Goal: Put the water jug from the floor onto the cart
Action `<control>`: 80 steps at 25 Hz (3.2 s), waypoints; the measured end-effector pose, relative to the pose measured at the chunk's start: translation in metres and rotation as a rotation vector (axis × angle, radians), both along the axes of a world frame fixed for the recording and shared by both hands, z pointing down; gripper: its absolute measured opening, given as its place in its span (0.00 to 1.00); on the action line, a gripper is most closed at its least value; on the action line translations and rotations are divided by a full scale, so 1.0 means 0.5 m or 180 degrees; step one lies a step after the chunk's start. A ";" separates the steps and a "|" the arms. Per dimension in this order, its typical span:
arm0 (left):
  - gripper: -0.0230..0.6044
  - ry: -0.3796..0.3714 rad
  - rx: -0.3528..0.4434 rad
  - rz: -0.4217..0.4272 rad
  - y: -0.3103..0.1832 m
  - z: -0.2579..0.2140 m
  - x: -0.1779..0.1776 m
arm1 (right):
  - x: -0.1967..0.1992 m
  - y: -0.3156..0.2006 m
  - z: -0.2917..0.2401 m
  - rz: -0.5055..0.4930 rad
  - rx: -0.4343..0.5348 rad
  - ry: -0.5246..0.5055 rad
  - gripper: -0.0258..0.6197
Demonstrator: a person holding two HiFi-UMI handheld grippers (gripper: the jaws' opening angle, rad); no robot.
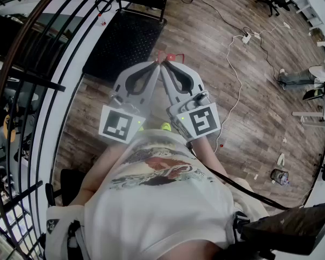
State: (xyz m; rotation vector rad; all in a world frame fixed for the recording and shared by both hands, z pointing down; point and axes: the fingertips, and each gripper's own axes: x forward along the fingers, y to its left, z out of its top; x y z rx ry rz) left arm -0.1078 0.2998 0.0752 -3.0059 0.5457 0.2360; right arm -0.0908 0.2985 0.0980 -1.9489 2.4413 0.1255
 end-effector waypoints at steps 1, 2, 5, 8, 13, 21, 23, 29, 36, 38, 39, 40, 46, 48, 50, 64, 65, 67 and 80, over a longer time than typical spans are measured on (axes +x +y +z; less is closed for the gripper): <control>0.05 0.0003 0.0008 -0.0004 -0.001 -0.001 0.000 | -0.001 0.000 -0.008 0.0024 0.0064 -0.0004 0.09; 0.05 0.0006 0.0014 -0.0007 -0.002 -0.001 0.000 | -0.003 0.000 -0.015 0.0045 0.0127 -0.0010 0.09; 0.05 0.0009 0.0021 -0.0017 -0.005 -0.001 0.000 | -0.005 -0.001 -0.021 0.0079 0.0202 -0.0012 0.08; 0.05 0.0012 0.0012 -0.0030 -0.005 -0.001 0.003 | 0.002 0.000 -0.012 0.0124 0.0139 -0.0017 0.09; 0.05 0.0034 0.0027 -0.0062 -0.005 -0.009 0.007 | 0.006 -0.004 -0.041 0.0253 0.0413 -0.0075 0.09; 0.05 0.0058 0.0039 -0.0062 -0.008 -0.001 0.002 | 0.000 -0.006 -0.042 0.0275 0.0507 -0.0032 0.09; 0.05 0.0057 0.0038 -0.0065 -0.013 -0.004 0.004 | 0.002 -0.010 -0.044 0.0276 0.0497 -0.0042 0.09; 0.05 0.0067 0.0056 -0.0019 -0.019 -0.009 -0.006 | -0.008 -0.016 -0.046 0.0321 0.0469 -0.0057 0.09; 0.06 0.0047 0.0039 0.0124 -0.032 -0.003 -0.028 | -0.026 -0.026 -0.029 0.0393 0.0362 -0.0077 0.09; 0.06 0.0020 0.0052 0.0172 -0.034 0.005 -0.045 | -0.045 -0.028 -0.021 0.0370 0.0384 -0.0102 0.09; 0.06 0.0009 0.0064 0.0189 -0.035 0.008 -0.054 | -0.055 -0.030 -0.020 0.0382 0.0391 -0.0109 0.09; 0.06 0.0006 0.0075 0.0203 -0.036 0.011 -0.062 | -0.064 -0.032 -0.022 0.0410 0.0402 -0.0111 0.09; 0.06 0.0040 0.0054 0.0250 -0.054 0.012 -0.079 | -0.081 -0.050 -0.029 0.0524 0.0434 -0.0079 0.09; 0.06 0.0013 0.0058 0.0264 -0.065 0.016 -0.070 | -0.073 -0.061 -0.023 0.0519 0.0393 -0.0093 0.09; 0.06 -0.0029 0.0078 0.0275 -0.070 0.024 -0.060 | -0.063 -0.065 -0.008 0.0510 0.0324 -0.0099 0.09; 0.06 -0.0512 0.0445 0.0188 -0.192 0.066 0.154 | 0.153 -0.192 0.035 0.0395 0.0175 -0.0075 0.09; 0.06 -0.0524 0.0452 0.0170 -0.204 0.065 0.176 | 0.176 -0.205 0.031 0.0397 0.0181 -0.0109 0.09; 0.06 -0.0549 0.0453 0.0123 -0.225 0.064 0.219 | 0.220 -0.228 0.023 0.0365 0.0206 -0.0148 0.09; 0.06 -0.0596 0.0513 -0.0015 -0.327 0.102 0.427 | 0.422 -0.323 0.047 0.0278 0.0365 -0.0182 0.09</control>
